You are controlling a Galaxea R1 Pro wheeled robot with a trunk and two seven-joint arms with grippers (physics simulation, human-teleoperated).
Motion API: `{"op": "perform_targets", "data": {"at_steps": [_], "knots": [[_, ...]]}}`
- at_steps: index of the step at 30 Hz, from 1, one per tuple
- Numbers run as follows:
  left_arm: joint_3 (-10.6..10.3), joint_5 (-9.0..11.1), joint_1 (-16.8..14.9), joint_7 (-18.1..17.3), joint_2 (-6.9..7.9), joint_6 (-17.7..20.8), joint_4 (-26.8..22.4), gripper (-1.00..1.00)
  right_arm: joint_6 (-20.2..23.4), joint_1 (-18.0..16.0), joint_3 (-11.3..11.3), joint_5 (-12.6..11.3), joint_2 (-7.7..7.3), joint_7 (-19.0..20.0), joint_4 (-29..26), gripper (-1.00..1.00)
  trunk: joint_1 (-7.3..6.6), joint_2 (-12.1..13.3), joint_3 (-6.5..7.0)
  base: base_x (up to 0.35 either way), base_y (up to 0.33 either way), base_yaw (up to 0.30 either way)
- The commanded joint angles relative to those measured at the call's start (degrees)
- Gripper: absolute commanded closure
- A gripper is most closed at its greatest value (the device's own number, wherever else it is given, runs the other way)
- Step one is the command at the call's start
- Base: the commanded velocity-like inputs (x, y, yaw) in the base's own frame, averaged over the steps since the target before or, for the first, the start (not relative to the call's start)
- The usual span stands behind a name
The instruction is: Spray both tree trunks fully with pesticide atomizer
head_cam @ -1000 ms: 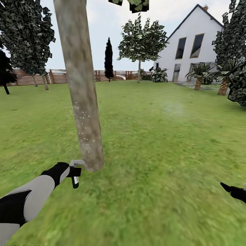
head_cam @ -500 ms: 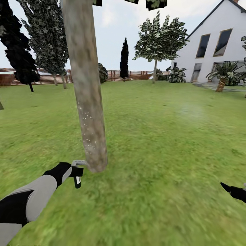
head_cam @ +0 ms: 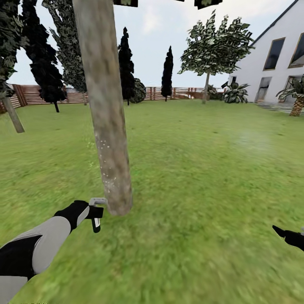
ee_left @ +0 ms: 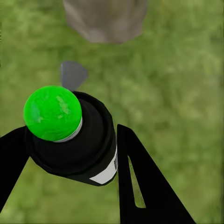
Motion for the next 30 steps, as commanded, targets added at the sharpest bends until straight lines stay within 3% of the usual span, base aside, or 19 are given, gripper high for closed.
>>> {"op": "perform_targets", "data": {"at_steps": [1,9,30], "knots": [[0.0,0.0,0.0,0.0,0.0,0.0,0.0,1.0,0.0,0.0,0.0,0.0,0.0,0.0,0.0,-1.0,0.0,0.0,0.0,0.15,-0.314,0.249],[0.0,0.0,0.0,0.0,-0.03,0.0,0.0,1.0,0.0,0.0,0.0,0.0,0.0,0.0,0.0,-1.0,0.0,0.0,0.0,0.055,-0.167,0.25],[0.0,0.0,0.0,0.1,-0.01,0.1,0.0,1.0,0.0,0.0,0.0,0.0,0.0,0.0,0.0,-1.0,0.0,0.0,0.0,0.107,-0.306,0.232]]}}
